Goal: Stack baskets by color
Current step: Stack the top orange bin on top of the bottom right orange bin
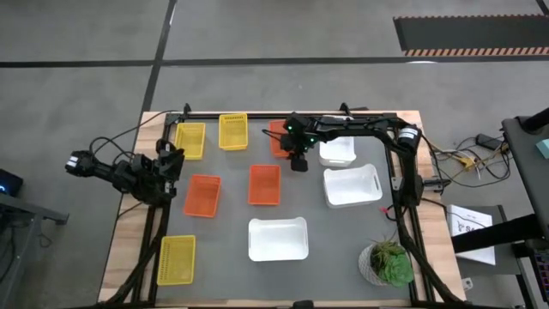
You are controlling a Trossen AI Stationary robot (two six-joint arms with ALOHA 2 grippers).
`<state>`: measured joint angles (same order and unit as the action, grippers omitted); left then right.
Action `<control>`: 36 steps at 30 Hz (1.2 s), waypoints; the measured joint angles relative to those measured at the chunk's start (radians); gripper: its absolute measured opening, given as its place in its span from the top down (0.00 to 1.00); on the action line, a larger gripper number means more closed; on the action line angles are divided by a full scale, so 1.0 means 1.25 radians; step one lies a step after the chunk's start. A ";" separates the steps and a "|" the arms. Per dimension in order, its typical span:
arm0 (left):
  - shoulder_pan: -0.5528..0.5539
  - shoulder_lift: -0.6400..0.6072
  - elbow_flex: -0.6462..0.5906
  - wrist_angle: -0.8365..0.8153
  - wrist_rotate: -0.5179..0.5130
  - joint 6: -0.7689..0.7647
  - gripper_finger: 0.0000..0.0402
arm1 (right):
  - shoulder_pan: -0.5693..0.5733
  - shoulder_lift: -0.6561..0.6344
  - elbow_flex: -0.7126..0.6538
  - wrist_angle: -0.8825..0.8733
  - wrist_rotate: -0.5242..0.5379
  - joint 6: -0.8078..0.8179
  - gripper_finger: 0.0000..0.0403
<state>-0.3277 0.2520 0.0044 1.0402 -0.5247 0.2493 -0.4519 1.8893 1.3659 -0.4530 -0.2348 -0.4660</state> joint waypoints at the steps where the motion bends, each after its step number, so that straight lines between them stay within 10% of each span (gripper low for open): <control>1: 0.000 0.000 0.000 0.000 0.000 0.000 0.80 | 0.000 0.000 0.000 0.002 0.000 -0.003 0.72; 7: 0.000 -0.001 0.000 0.002 0.000 0.001 0.80 | 0.001 -0.007 0.000 -0.002 0.003 -0.025 0.95; 26: 0.000 0.000 0.000 0.000 -0.001 -0.002 0.80 | 0.201 -0.189 -0.001 -0.033 0.343 0.140 0.98; 36: 0.000 0.000 0.000 0.001 -0.003 -0.005 0.80 | 0.365 -0.223 -0.001 -0.029 0.390 0.335 0.98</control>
<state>-0.3279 0.2520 0.0048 1.0412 -0.5288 0.2436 0.0045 1.6109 1.3651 -0.4889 0.2531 -0.0473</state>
